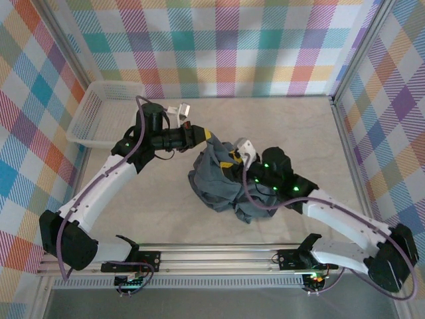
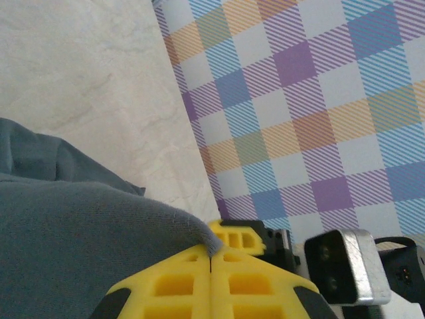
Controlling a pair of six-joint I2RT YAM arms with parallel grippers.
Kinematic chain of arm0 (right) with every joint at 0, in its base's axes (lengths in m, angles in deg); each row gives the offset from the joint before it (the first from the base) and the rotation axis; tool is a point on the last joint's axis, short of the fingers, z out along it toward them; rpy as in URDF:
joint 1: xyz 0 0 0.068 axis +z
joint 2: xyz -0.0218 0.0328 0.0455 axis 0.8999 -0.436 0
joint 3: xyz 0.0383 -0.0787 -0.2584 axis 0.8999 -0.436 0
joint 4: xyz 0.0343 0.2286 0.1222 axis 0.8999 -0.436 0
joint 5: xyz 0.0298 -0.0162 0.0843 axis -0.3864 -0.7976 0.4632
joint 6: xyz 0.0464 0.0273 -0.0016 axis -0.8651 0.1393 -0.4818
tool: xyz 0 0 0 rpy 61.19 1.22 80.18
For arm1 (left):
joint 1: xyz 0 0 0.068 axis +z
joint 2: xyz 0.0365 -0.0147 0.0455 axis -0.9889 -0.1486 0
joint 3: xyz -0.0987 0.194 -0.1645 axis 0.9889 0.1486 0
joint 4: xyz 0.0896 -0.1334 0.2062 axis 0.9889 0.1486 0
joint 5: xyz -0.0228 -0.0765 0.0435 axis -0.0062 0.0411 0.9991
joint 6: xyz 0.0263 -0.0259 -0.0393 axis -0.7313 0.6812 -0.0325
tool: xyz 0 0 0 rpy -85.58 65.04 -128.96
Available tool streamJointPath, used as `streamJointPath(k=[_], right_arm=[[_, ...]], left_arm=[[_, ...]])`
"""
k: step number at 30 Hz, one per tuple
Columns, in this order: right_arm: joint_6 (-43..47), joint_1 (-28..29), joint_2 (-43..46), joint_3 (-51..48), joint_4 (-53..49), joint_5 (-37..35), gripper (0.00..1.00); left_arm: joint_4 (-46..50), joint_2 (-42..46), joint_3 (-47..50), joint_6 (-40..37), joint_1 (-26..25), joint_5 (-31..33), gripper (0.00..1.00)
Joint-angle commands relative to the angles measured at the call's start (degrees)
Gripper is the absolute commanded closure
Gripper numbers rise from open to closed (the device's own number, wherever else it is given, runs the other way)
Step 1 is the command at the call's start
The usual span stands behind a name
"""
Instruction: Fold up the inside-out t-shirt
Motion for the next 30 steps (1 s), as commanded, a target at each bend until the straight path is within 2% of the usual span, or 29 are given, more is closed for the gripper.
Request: streamJointPath(k=[1, 3, 5, 9, 11, 12, 13, 14, 16, 18, 19, 20, 22, 24, 26, 30], right_arm=[[3.9, 0.3, -5.6, 4.6, 5.7, -11.9, 0.63], [4.0, 0.3, -9.3, 6.4, 7.3, -11.4, 0.73], [3.5, 0.3, -11.7, 7.9, 7.3, -8.2, 0.72], [3.4, 0.4, -15.3, 9.1, 7.2, -5.1, 0.45], [4.1, 0.3, -17.9, 10.5, 5.3, -5.8, 0.43], [4.1, 0.1, -18.8, 11.8, 3.3, -5.1, 0.46], [3.4, 0.0, -19.5, 13.1, 0.7, -4.0, 0.57], [2.4, -0.2, -19.6, 14.3, -1.5, -2.2, 0.73], [-1.4, -0.8, -17.7, 15.1, -4.4, 3.8, 1.00], [-6.8, -2.6, -13.9, 13.9, -3.5, 14.3, 1.00], [-11.5, -4.2, -12.0, 12.5, -0.7, 22.3, 1.00], [-17.3, -6.4, -10.5, 10.6, 3.8, 30.2, 1.00], [-29.5, -10.2, -8.9, 6.2, 16.2, 39.9, 1.00], [-38.1, -13.1, -8.3, 2.6, 26.8, 44.1, 1.00], [-41.6, -14.8, -8.2, 0.8, 31.9, 45.1, 1.00], [-42.4, -15.9, -9.6, 0.0, 31.5, 43.6, 1.00]], left_arm=[[0.3, -0.3, -1.4, -0.3, -0.7, -0.7, 1.00], [0.4, -0.2, -1.6, -0.3, -0.7, -0.4, 1.00], [0.5, -0.2, -1.5, -0.3, -0.7, -0.3, 1.00], [-0.1, -0.3, -1.3, 0.1, -0.7, -0.2, 1.00], [0.1, -0.3, -1.6, -0.3, -0.7, -0.3, 1.00], [1.1, -0.2, -2.1, -1.0, -0.6, 0.5, 1.00], [4.1, -0.2, -2.9, -2.6, -0.5, 2.2, 1.00], [7.5, -0.2, -3.6, -4.5, 0.0, 4.4, 1.00], [13.1, -0.7, -4.8, -7.5, 1.8, 8.3, 1.00], [14.8, -1.5, -4.0, -11.4, 3.9, 11.2, 1.00], [14.3, -2.2, -2.6, -13.5, 5.0, 12.4, 1.00], [13.0, -3.1, -1.0, -15.8, 6.0, 12.7, 1.00], [10.8, -4.9, 1.4, -19.2, 7.4, 12.2, 1.00], [9.6, -5.8, 2.7, -21.1, 8.1, 10.7, 1.00], [8.4, -4.7, 3.8, -21.6, 8.3, 9.4, 0.99], [6.7, 0.1, 5.7, -22.3, 8.3, 4.6, 0.78]])
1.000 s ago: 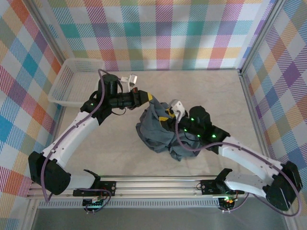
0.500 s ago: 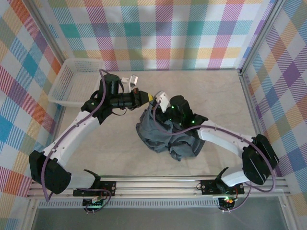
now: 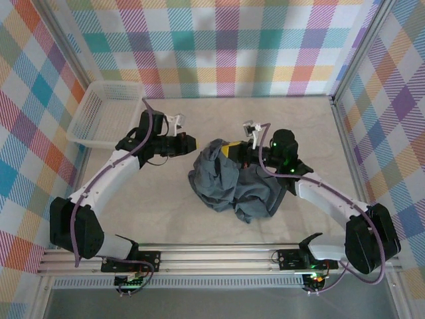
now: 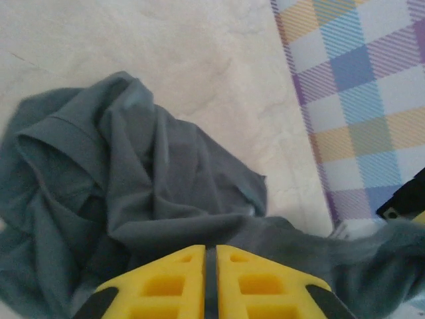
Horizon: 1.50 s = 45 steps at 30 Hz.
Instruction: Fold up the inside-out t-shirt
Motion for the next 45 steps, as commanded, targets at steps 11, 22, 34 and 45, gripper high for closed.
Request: streamJointPath(k=[11, 22, 34, 45], right_arm=[[-4.4, -0.7, -3.2, 3.5, 1.6, 3.8, 1.00], [-2.7, 0.4, -3.3, 4.8, -2.3, 5.3, 1.00], [0.2, -2.3, -0.1, 0.2, -7.2, -3.9, 1.00], [6.1, -11.3, 10.5, -12.1, -20.2, 1.9, 0.93]], left_arm=[[-1.8, 12.4, 7.2, 25.8, -7.5, 8.0, 0.66], [-4.8, 2.1, 4.5, 38.9, -9.3, 12.0, 0.61], [2.1, 5.0, 0.9, 29.1, -8.8, 12.0, 1.00], [8.7, 4.5, 0.4, 0.2, -8.8, 7.3, 1.00]])
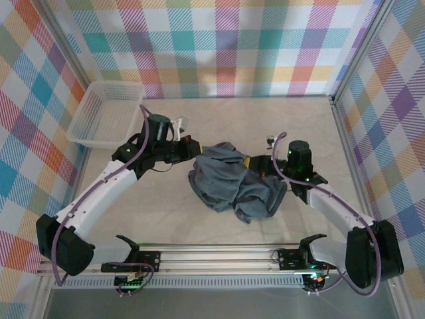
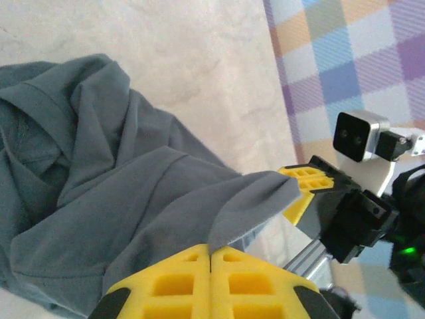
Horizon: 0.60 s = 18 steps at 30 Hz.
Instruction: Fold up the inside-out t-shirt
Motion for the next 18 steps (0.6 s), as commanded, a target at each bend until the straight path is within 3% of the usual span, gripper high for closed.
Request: streamJointPath(k=[1, 3, 5, 7, 11, 13, 18], right_arm=[[3.7, 0.2, 3.3, -1.2, -6.7, 2.4, 0.91], [3.6, 0.7, 4.7, -0.7, -10.0, 1.4, 0.82], [4.7, 3.3, 6.4, -0.1, -13.3, -2.4, 0.63], [4.5, 8.0, 8.3, 0.4, -17.5, -12.4, 0.56], [-10.0, 19.2, 10.6, 3.8, -28.7, -40.7, 0.59], [-18.8, 22.2, 8.7, 7.1, -35.6, -46.7, 0.63], [-33.8, 33.6, 4.3, 14.3, -50.5, -60.7, 0.61]], left_arm=[[2.1, -2.8, 3.0, -9.5, 0.2, -3.6, 1.00], [-0.5, -4.5, 4.5, -7.8, -0.1, -4.4, 1.00], [-2.5, -5.9, 5.3, -6.7, -0.5, -4.8, 1.00], [-4.2, -6.8, 5.8, -5.8, -0.9, -4.9, 1.00], [-5.4, -7.8, 6.2, -4.8, -2.0, -4.1, 1.00], [-5.8, -7.8, 6.7, -4.5, -2.3, -3.4, 1.00], [-6.7, -8.5, 7.4, -3.7, -2.7, -2.3, 1.00]])
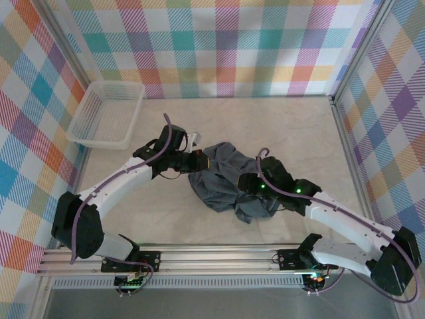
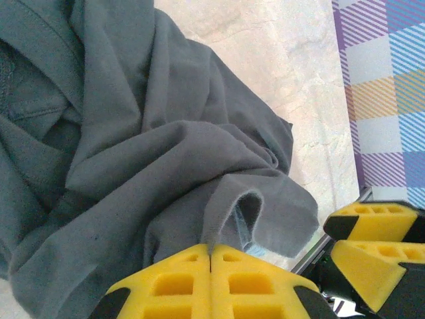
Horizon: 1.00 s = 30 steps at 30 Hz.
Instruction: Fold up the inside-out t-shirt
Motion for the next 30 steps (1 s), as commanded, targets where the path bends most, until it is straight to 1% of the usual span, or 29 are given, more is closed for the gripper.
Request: streamJointPath(k=[1, 2, 4, 6, 9, 11, 13, 16, 19, 27, 28, 29, 30], right_arm=[[-14.4, 5.9, -2.4, 4.6, -14.1, -14.5, 0.61], [-14.2, 7.4, -3.4, 5.3, -13.5, -13.3, 0.61], [-12.1, 9.8, -5.9, 5.5, -9.2, -10.1, 0.60], [-11.1, 10.8, -9.8, 6.2, -5.6, -8.8, 0.60], [-11.7, 10.6, -16.5, 10.6, -5.7, -13.3, 0.58], [-12.8, 8.8, -21.1, 13.5, -5.9, -14.0, 0.56], [-14.2, 6.3, -25.3, 16.8, -9.4, -13.9, 0.56], [-9.4, 5.9, -29.5, 21.6, -15.3, -18.9, 0.57], [-5.3, 5.9, -32.6, 24.2, -20.7, -21.1, 0.57], [3.4, 5.8, -37.9, 27.1, -25.8, -23.6, 0.51], [4.0, 5.7, -38.8, 27.5, -26.0, -23.2, 0.51], [4.7, 5.7, -39.5, 27.8, -25.7, -22.2, 0.54], [4.9, 5.6, -39.8, 27.8, -25.2, -21.2, 0.59]], left_arm=[[-2.0, -0.4, 1.0, 0.9, -0.5, 0.5, 1.00], [-2.1, -0.7, 1.0, 1.0, -0.5, 0.5, 1.00], [-2.7, -1.0, 1.1, 1.0, -0.6, 0.5, 1.00], [-3.1, -1.4, 1.2, 1.1, -0.6, 0.2, 1.00], [-3.2, -1.6, 1.4, 1.1, -0.7, -0.2, 1.00], [-3.5, -1.3, 1.6, 1.0, -0.8, -0.3, 1.00], [-3.5, -1.1, 1.8, 0.7, -0.8, -0.4, 1.00], [-2.8, -0.8, 1.7, 0.3, -0.8, -0.4, 1.00], [-3.0, -0.5, 2.1, 0.1, -0.8, -0.5, 1.00], [-3.5, -0.7, 2.6, -0.3, -0.8, -0.8, 1.00], [-3.7, -0.9, 2.7, -0.3, -0.8, -0.8, 1.00], [-3.7, -1.0, 2.6, -0.3, -0.8, -0.8, 1.00], [-3.6, -1.1, 2.6, -0.4, -0.8, -0.8, 1.00]])
